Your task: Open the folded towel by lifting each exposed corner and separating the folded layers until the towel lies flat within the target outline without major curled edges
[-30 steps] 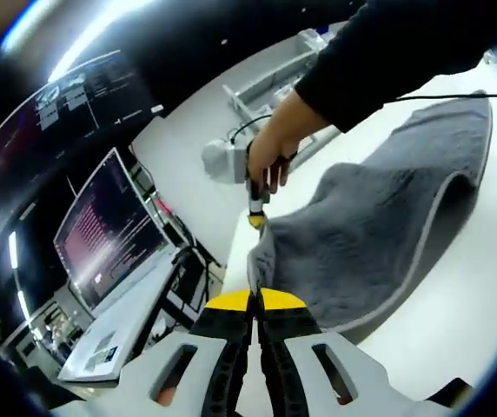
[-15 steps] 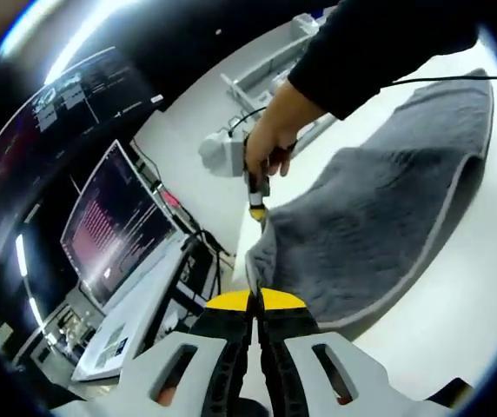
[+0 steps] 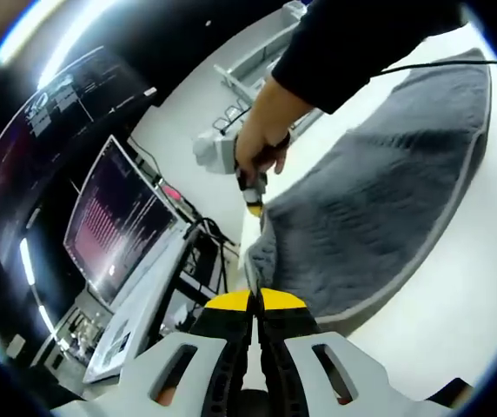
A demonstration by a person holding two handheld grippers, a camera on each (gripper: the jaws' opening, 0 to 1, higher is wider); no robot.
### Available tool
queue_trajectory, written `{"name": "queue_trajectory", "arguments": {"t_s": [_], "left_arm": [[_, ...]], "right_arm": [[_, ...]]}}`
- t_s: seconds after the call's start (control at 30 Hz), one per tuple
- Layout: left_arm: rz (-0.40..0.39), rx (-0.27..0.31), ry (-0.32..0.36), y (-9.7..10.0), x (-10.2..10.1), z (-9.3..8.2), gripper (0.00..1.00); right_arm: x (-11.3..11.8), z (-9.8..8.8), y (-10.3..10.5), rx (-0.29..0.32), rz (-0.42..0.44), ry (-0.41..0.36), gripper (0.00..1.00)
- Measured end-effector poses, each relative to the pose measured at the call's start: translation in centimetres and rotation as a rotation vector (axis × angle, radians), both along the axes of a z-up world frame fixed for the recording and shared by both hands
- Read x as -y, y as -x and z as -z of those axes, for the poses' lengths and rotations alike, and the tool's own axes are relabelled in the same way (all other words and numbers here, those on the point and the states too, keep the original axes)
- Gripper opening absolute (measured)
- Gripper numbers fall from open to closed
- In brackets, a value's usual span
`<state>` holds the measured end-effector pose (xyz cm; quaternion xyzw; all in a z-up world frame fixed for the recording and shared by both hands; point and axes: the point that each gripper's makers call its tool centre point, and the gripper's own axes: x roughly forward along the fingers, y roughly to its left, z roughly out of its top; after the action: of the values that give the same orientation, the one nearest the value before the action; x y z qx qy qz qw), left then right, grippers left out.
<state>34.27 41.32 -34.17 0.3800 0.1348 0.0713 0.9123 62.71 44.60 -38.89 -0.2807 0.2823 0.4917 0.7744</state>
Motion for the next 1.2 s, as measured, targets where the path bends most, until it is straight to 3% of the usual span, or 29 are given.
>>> {"name": "queue_trajectory", "arguments": {"t_s": [0.27, 0.57, 0.87, 1.07, 1.2], "left_arm": [[-0.025, -0.011, -0.033, -0.3, -0.8, 0.2, 0.01], [-0.039, -0.019, -0.046, 0.0, -1.3, 0.7, 0.01], [-0.042, 0.03, -0.062, 0.4, -1.0, 0.0, 0.03], [-0.067, 0.047, -0.065, 1.1, -1.3, -0.3, 0.08], [-0.062, 0.053, -0.059, 1.3, -1.0, -0.4, 0.11]], "right_arm": [[-1.4, 0.2, 0.3, 0.013, 0.0, -0.024, 0.0], [-1.4, 1.2, 0.3, 0.006, 0.02, -0.011, 0.01], [-1.3, 1.2, 0.5, 0.032, 0.013, -0.011, 0.02], [-1.4, 1.5, 0.6, 0.053, 0.008, -0.014, 0.09], [-2.2, 1.4, 1.3, 0.041, -0.018, -0.057, 0.21]]}}
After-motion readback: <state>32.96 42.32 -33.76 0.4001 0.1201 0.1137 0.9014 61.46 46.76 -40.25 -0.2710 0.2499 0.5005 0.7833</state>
